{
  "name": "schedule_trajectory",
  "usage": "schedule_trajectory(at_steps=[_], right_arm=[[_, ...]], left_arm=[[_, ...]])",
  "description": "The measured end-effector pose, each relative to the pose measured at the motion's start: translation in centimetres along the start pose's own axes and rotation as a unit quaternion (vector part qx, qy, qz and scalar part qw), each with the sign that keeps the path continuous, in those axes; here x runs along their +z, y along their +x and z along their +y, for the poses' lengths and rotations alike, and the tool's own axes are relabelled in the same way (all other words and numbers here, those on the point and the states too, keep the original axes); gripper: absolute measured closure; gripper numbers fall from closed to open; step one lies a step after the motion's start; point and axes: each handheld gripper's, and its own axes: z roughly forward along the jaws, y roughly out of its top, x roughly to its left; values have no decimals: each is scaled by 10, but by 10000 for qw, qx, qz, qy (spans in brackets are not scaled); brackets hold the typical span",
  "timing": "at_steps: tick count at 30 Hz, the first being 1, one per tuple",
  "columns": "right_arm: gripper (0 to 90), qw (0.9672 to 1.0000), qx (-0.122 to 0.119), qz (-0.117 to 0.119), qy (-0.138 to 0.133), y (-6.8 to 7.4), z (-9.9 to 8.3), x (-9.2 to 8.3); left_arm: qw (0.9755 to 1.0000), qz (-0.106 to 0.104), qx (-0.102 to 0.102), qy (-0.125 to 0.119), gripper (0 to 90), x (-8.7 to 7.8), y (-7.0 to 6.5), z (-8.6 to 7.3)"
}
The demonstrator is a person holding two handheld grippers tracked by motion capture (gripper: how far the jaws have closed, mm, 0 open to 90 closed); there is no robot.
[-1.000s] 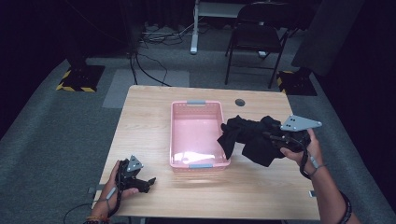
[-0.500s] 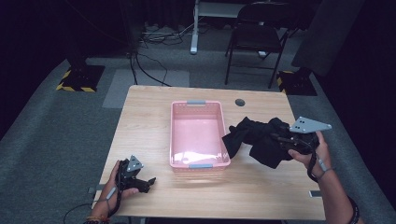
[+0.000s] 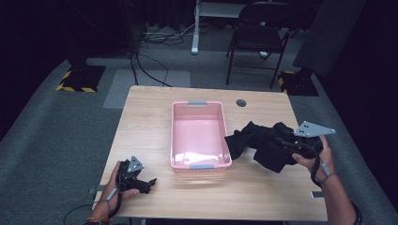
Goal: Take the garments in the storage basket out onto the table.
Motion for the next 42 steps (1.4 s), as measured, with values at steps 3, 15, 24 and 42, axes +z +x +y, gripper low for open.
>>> schedule_trajectory(at_steps=[3,15,24,42], right_arm=[[631,10000,46,-8,53,-1,-8,1],[629,9996,198,45,209,-1,-29,10],[627,9990,244,155,344,4,-43,23],[615,9984,283,312,381,12,-58,43]], left_arm=[[10000,12,3,-2,0,0,0,0],[10000,12,2,-3,0,0,0,0],[10000,12,4,-2,0,0,0,0],[10000,12,3,-3,0,0,0,0]])
